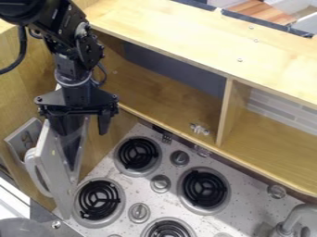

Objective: Open microwave

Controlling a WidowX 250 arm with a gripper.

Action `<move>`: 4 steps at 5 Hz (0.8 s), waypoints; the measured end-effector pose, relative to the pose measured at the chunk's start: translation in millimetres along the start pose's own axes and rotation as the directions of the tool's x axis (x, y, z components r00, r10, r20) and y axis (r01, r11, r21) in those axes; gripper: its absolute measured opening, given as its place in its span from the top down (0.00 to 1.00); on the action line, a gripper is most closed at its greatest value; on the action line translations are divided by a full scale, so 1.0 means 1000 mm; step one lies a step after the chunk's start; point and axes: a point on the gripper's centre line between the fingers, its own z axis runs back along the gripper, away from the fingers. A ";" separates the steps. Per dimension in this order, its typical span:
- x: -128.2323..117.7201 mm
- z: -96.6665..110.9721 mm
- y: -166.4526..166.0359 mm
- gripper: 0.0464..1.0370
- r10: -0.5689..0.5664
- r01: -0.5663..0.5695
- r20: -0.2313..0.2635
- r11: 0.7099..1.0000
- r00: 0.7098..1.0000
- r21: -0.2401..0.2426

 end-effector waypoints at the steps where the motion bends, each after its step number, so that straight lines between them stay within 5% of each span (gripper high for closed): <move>1: 0.002 0.005 -0.013 0.04 -0.044 0.044 0.010 0.999 0.999 0.002; 4: 0.033 0.057 -0.051 0.04 -0.094 0.097 0.144 0.995 0.985 -0.016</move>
